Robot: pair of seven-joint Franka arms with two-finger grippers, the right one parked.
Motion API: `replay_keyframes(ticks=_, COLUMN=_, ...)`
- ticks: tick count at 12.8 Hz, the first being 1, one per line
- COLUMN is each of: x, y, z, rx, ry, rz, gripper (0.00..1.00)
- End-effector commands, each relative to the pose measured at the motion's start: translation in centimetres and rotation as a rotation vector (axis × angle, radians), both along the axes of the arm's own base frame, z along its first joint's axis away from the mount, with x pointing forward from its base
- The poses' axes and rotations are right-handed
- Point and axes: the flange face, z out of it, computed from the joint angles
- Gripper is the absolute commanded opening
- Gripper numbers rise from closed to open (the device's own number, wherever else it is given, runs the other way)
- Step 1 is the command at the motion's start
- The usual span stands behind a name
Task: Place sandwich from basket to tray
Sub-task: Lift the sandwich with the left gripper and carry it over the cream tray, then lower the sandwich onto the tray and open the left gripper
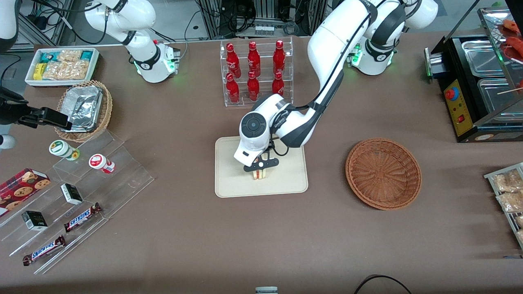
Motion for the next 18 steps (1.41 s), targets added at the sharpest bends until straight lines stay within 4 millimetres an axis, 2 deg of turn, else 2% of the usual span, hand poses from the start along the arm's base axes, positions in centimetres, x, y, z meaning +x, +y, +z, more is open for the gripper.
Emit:
replay_keyframes(ticks=1, x=0.1, y=-0.5, z=-0.2, rx=0.026, ry=-0.011, rz=0.029, gripper=0.00)
replay_keyframes(ticks=2, x=0.2, y=-0.5, z=-0.2, rx=0.024, ry=-0.013, rz=0.033, gripper=0.04)
replay_keyframes(ticks=3, x=0.2, y=-0.6, z=-0.1, rx=0.020, ry=-0.016, rz=0.041, gripper=0.33)
replay_keyframes(ticks=4, x=0.2, y=-0.6, z=-0.2, rx=0.020, ry=-0.017, rz=0.049, gripper=0.79)
replay_keyframes(ticks=5, x=0.2, y=-0.5, z=-0.4, rx=0.023, ry=-0.015, rz=0.056, gripper=1.00)
replay_keyframes(ticks=9, x=0.4, y=-0.6, z=1.3, rx=0.017, ry=-0.022, rz=0.066, gripper=1.00)
replay_keyframes(ticks=12, x=1.1, y=-0.6, z=6.3, rx=0.012, ry=-0.022, rz=0.078, gripper=1.00)
replay_keyframes(ticks=15, x=1.0, y=-0.4, z=11.5, rx=-0.010, ry=-0.033, rz=0.075, gripper=1.00)
replay_keyframes(ticks=16, x=1.1, y=0.1, z=12.8, rx=-0.011, ry=-0.032, rz=0.065, gripper=1.00)
replay_keyframes(ticks=18, x=4.9, y=4.5, z=15.3, rx=-0.063, ry=-0.014, rz=0.114, gripper=1.00)
